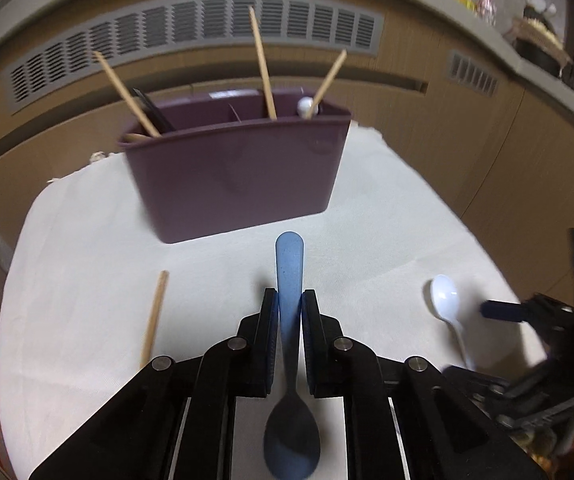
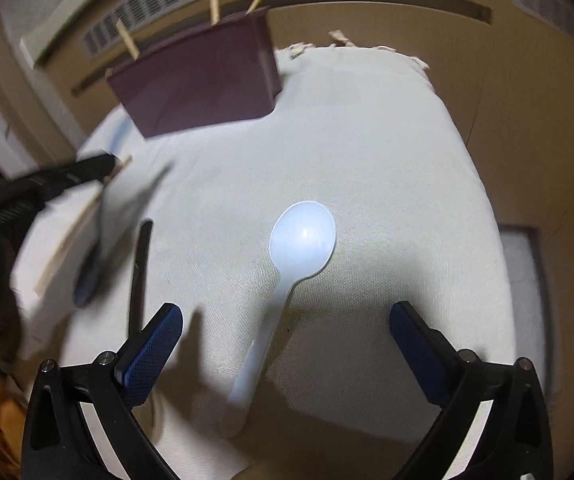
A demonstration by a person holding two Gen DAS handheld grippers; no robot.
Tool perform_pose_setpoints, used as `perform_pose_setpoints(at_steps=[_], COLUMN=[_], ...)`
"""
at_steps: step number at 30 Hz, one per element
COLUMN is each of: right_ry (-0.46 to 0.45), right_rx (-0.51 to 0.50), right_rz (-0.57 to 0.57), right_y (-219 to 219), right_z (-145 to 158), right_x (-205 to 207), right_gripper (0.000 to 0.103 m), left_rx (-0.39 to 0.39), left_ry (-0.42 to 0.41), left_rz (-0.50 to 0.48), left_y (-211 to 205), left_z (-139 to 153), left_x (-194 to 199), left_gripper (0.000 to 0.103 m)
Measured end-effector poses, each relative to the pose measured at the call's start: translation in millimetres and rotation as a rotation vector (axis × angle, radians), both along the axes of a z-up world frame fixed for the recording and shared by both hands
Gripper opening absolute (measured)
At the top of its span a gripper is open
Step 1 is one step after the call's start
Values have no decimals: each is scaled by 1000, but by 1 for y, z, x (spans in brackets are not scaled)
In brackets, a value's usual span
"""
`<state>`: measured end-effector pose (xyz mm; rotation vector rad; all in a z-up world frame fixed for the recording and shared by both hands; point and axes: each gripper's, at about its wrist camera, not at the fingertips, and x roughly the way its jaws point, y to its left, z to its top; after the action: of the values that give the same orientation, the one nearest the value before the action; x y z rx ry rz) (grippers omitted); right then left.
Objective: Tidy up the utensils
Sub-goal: 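Grasp the blue plastic spoon by its handle with the left tool, then grasp the white plastic spoon with the right tool while the left tool holds the blue spoon, then lower blue and white spoons into the purple caddy and open both tools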
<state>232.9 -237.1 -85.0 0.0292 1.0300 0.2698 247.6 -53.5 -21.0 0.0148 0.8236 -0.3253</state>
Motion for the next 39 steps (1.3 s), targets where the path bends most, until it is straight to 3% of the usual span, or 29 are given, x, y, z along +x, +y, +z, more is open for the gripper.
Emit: perform_pose_setpoints(at_steps=[4,10,12,13,18,25,30,34,39], right_ry=[-27,-63,-69,-69,-127,-198,-277,-425,-692], right_rx=[-28,-129,-155,-161,-202,-176,-148,-104,-82], right_rz=[-47,-67,-48,-32,18,58,74,95,137], right_y=[1,13,18,20,32,40,41,45,57], right_z=[0,3,5,6,20,46,76,132,222], right_x=[6,23,24,24,10,-16,-33,-48,-61], right_gripper=[101,61,35,33,33,33,33,33,33], left_rx=[-32,-95,-108,-114,-129,-130,-117,-104,-39], left_ry=[-53,-72,-72,-73,-84,-112,-178,-289,-491], left_rz=[5,17,17,19,21,13,13,5,17], left_y=[19,43,49,51,52,49,49,49,43], left_z=[18,31,31,32,36,45,71,117,187], left_x=[-25,-46,-49,-50,-56,-78,-94,-99,-98], left_gripper=[12,12,12,12,12,12,12,12,12])
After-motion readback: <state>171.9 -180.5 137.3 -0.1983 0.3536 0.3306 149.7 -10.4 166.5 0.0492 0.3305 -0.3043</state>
